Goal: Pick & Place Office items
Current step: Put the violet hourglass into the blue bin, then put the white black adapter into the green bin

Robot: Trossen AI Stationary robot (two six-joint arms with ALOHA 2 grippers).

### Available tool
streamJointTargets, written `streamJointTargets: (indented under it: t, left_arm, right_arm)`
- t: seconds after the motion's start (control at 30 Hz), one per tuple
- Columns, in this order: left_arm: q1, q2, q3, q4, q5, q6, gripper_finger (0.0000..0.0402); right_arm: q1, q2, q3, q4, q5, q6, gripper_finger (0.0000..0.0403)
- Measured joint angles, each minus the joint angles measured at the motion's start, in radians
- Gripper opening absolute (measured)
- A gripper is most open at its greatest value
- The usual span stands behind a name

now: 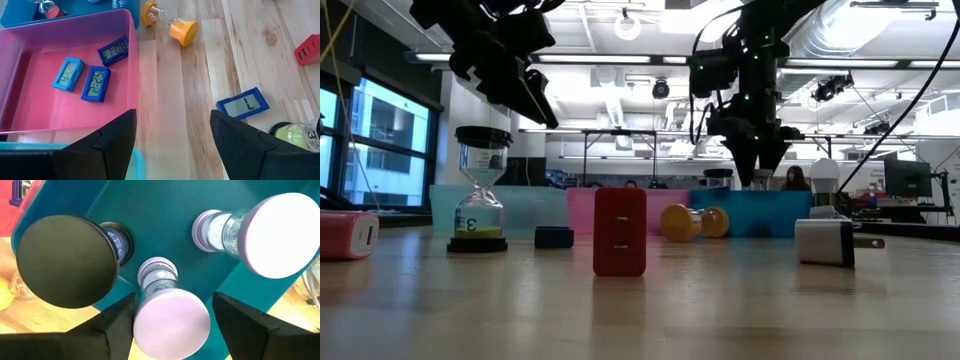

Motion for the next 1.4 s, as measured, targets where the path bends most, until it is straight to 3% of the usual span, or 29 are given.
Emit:
streamJointTargets:
  t: [0.57,1.13,1.4]
  left_arm:
    - [0.000,0.000,0.000,0.001,0.000,-0.011,0.0246]
    - [0.000,0.000,0.000,0.010,0.000,-0.024,0.0246]
    - [0.000,0.000,0.000,0.008,0.000,-0.038,0.0246]
  right_arm:
    - [0.002,-0.033,0.000,-0.025,0.011,-0.005,0.0246]
    - [0.029,-0.286,0.000,-0.013,0.049,0.013,0.0246]
    - [0.157,-0.432,0.000,-0.045,0.151,0.052,0.0246]
